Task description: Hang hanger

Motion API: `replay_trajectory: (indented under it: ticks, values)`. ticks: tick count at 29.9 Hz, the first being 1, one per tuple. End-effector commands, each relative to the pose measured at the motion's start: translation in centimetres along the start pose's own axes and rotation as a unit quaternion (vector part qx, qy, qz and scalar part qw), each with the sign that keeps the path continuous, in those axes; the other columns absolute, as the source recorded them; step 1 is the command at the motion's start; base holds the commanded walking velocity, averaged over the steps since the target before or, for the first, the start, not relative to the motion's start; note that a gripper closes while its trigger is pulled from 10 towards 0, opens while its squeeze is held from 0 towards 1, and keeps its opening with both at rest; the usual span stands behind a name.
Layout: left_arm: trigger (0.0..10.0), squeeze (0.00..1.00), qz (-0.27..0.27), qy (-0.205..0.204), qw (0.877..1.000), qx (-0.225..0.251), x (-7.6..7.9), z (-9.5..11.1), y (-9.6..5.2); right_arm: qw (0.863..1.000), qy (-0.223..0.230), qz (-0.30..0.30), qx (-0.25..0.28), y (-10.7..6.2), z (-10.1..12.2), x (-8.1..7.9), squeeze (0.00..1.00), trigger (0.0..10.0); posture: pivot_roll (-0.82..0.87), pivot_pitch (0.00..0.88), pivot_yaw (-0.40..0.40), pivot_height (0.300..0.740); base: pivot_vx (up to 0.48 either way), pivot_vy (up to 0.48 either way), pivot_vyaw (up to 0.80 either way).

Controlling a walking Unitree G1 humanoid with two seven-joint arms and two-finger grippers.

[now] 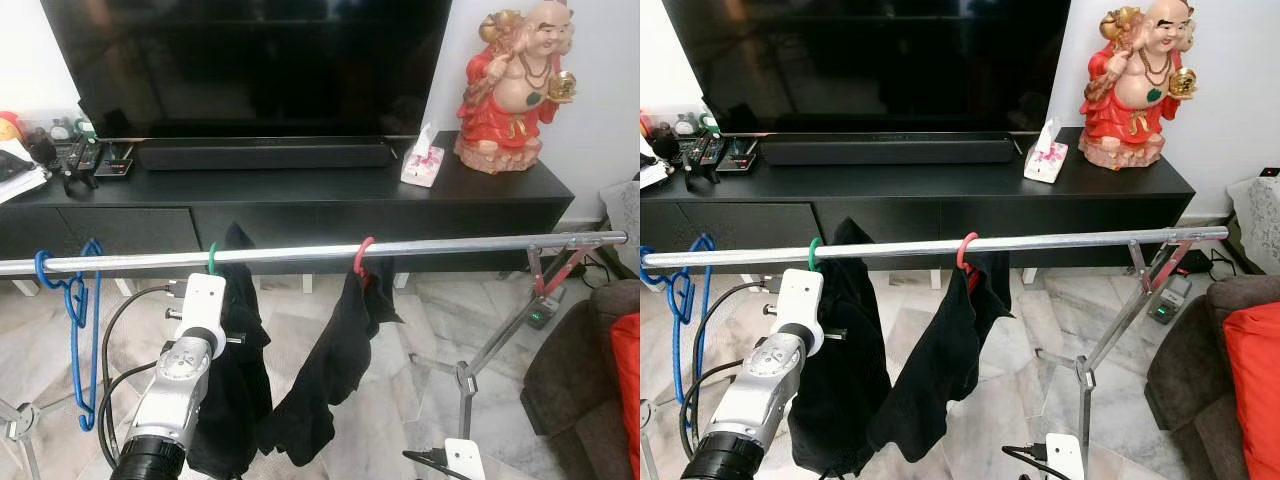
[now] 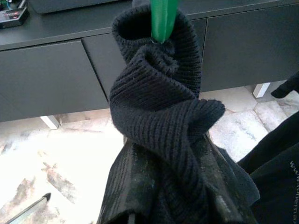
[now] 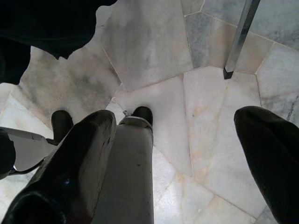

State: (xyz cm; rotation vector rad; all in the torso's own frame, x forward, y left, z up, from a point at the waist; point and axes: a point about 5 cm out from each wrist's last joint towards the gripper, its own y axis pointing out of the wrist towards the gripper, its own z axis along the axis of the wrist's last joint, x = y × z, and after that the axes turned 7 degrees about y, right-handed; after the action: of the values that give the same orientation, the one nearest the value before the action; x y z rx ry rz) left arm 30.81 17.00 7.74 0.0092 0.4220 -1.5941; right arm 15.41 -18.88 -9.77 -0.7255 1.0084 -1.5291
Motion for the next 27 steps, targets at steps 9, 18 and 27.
replay_trajectory:
  ticks: [9, 18, 27]
  values:
    - [10.0, 1.00, 0.022, -0.007, 0.999, 0.038, 0.0, -0.4, -1.7, 1.000, 0.007, -0.005, 0.011, -0.1, 0.1, 0.4, 0.00, 10.0, 0.04, 0.000, -0.050, 0.716, 0.000, 0.000, 0.00]
    - [10.0, 1.00, 0.037, -0.012, 0.997, 0.065, -0.3, 0.2, -2.0, 1.000, 0.007, -0.007, 0.013, -0.1, 0.1, 0.5, 0.00, 10.0, 0.04, 0.000, -0.052, 0.716, 0.000, 0.000, 0.00]
    - [10.0, 1.00, 0.044, -0.023, 0.994, 0.096, -0.5, 1.0, -2.6, 1.000, 0.007, -0.008, 0.015, -0.1, 0.1, 0.5, 0.00, 10.0, 0.04, 0.000, -0.052, 0.716, 0.000, 0.000, 0.00]
